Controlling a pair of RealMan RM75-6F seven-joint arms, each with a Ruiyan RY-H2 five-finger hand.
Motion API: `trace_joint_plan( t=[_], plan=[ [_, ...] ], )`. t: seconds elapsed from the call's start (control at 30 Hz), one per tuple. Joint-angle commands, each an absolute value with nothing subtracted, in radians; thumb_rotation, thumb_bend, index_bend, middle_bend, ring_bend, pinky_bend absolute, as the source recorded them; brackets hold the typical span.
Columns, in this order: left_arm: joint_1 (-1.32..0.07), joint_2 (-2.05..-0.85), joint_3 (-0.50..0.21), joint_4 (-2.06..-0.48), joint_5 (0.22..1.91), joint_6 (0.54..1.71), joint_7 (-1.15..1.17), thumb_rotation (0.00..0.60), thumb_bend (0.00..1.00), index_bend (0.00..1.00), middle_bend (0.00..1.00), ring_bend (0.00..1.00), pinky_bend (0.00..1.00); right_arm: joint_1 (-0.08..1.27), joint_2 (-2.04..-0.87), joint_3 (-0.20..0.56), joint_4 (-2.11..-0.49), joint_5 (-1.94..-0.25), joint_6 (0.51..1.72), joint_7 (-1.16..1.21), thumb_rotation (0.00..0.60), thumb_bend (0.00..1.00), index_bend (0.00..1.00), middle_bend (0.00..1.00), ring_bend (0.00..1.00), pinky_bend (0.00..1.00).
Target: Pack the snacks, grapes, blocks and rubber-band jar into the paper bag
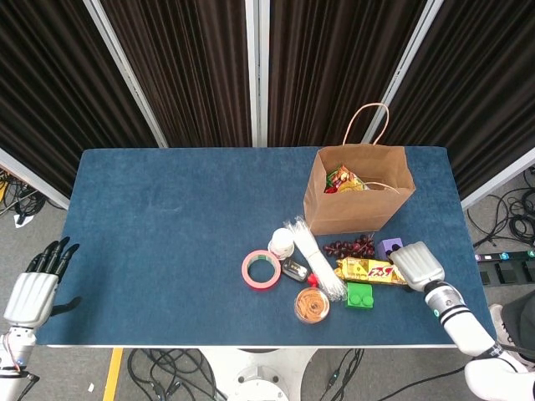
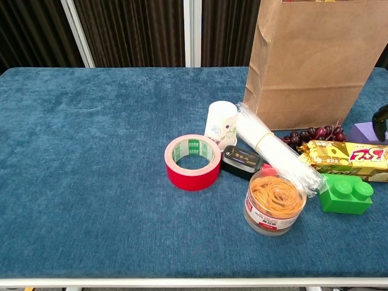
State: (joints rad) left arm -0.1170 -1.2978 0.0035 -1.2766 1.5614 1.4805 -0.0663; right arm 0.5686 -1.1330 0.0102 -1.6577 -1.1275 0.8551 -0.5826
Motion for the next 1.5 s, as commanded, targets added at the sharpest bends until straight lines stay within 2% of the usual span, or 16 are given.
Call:
trace_joint_plan(
  t=[0.03,0.23,0.5,0.83,1.07,1.27,1.5],
  plan=[
    [-0.115,-1.298,0.004,-1.27,1.561,1.482,-0.07,0.6,0.11,0.12,0.13,0.02,0.21,0.581,-1.161,0.018,-1.641,-1.109,0.853,-0.576,0.6,0.0,0.42,0.31,0.81,0.85],
    [-0.11,-1.298,0.003,-1.259,1.557,1.488,-0.083,0.6,0.11,0.12,0.13,0.02,0.21,0.594,-1.206,0.015,-1.612,-1.087,0.837,-0.553,0.6,0.0,0.38,0.29,0.81,0.85],
    [-0.108,-1.301,0.004,-1.243,1.553,1.483,-0.102,0.6,0.11,0.12,0.13,0.02,0.21,0.588,-1.251,0.014,-1.584,-1.098,0.874,-0.527,0.6,0.0,0.3,0.29,0.81,0.85],
    [-0.111,-1.297,-0.003,-1.242,1.55,1.483,-0.113,0.6,0.11,0.12,0.13,0.02,0.21,0.582,-1.258,0.014,-1.585,-1.11,0.904,-0.507,0.6,0.0,0.21,0.3,0.81,0.85],
    [-0.109,-1.293,-0.001,-1.245,1.552,1.486,-0.116,0.6,0.11,0.12,0.12,0.02,0.21,0.584,-1.262,-0.001,-1.598,-1.103,0.9,-0.526,0.6,0.0,0.2,0.3,0.81,0.85],
    [-0.108,-1.29,-0.004,-1.249,1.552,1.491,-0.117,0.6,0.11,0.12,0.12,0.02,0.21,0.581,-1.244,-0.01,-1.634,-1.098,0.917,-0.549,0.6,0.0,0.26,0.32,0.81,0.85],
    [-0.104,-1.296,0.0,-1.238,1.552,1.491,-0.122,0.6,0.11,0.12,0.12,0.02,0.21,0.583,-1.268,-0.015,-1.605,-1.062,0.905,-0.554,0.6,0.0,0.27,0.32,0.81,0.85]
  ],
)
